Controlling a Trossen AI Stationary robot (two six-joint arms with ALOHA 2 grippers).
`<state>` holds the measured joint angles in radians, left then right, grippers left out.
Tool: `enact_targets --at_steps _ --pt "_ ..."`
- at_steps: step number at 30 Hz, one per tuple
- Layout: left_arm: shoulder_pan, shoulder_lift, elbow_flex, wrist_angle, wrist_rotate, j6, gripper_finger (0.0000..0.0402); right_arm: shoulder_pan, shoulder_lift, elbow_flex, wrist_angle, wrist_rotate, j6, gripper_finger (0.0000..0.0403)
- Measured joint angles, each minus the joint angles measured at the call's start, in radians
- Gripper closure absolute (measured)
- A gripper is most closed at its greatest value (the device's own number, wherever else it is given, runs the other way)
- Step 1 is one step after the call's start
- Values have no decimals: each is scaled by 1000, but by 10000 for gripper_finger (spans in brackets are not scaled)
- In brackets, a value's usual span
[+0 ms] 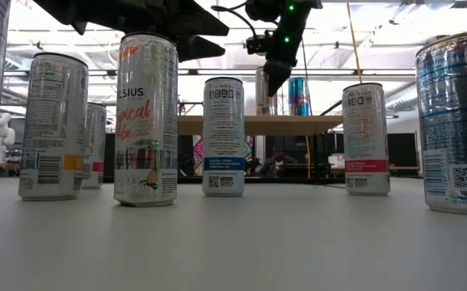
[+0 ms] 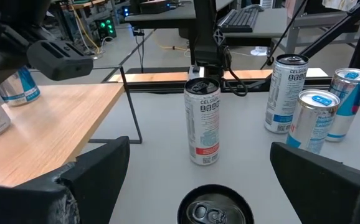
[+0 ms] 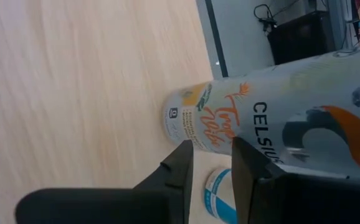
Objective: Place canned beverage on shelf
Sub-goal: Put the right white yellow soda can on the shelf
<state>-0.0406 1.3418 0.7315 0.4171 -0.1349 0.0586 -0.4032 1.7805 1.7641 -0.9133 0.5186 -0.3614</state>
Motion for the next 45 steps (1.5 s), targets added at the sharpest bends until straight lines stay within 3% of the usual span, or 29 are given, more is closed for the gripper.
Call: enact_targets --at_steps 37,45 --pt "-1 0 0 0 0 0 11 -24 0 0 80 -27 -74 355" --pt "-1 0 0 0 0 0 11 -48 0 0 79 -82 -72 355"
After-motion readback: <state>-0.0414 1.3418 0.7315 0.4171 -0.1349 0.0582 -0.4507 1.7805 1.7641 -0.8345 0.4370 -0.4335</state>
